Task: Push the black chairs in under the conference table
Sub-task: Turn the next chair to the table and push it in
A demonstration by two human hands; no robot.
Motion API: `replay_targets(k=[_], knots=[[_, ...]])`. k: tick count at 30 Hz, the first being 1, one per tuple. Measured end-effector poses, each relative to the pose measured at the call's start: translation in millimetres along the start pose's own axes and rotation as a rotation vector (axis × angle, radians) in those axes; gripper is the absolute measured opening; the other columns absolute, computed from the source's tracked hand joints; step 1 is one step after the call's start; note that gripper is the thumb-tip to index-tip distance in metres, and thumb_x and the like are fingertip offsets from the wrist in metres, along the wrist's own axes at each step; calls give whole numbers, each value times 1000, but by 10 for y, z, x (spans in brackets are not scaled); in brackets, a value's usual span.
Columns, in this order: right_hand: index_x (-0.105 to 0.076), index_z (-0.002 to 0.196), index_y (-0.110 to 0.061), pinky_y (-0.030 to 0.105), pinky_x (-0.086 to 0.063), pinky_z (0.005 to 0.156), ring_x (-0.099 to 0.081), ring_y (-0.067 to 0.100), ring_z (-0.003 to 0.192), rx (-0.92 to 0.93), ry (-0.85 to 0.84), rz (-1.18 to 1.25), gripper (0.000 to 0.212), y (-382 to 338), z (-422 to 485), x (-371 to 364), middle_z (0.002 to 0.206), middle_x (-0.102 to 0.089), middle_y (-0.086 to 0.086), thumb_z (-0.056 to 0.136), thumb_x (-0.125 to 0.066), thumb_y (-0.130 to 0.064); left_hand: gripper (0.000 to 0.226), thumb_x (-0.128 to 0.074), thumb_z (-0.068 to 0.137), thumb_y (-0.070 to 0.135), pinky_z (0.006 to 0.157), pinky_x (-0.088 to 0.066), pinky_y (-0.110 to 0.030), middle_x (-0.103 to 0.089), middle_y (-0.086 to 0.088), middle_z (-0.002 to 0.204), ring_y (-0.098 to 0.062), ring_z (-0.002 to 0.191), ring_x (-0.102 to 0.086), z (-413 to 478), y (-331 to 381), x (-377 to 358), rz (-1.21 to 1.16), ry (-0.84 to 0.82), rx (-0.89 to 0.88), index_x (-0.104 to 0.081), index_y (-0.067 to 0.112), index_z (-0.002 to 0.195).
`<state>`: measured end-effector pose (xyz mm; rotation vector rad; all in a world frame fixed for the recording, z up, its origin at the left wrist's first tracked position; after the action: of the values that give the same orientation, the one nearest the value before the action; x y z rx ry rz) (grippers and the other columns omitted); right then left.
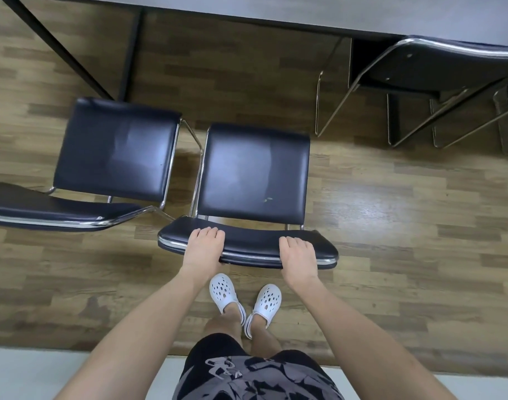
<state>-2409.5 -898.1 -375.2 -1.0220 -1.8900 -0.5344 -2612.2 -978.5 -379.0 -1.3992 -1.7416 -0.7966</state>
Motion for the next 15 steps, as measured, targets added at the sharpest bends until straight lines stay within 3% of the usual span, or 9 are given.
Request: replay_targets(k=[15], knots=[[-43,118,-14,33,-37,99,-52,24,113,1,-43,5,56,-25,5,92,117,-57,4,71,-72,-6,58,-72,82,34,109,-31,-36,-51,-2,137,-24,129,-44,27,9,96,16,-45,25,-44,19,131]])
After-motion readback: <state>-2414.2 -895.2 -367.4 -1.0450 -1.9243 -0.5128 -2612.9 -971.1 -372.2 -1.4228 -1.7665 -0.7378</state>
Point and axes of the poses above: each hand's wrist, its own z-axis towards the middle knuckle, its own x-axis out of the back of the hand, y = z × x, the point moved 3 cm from there along z, towards the middle knuckle
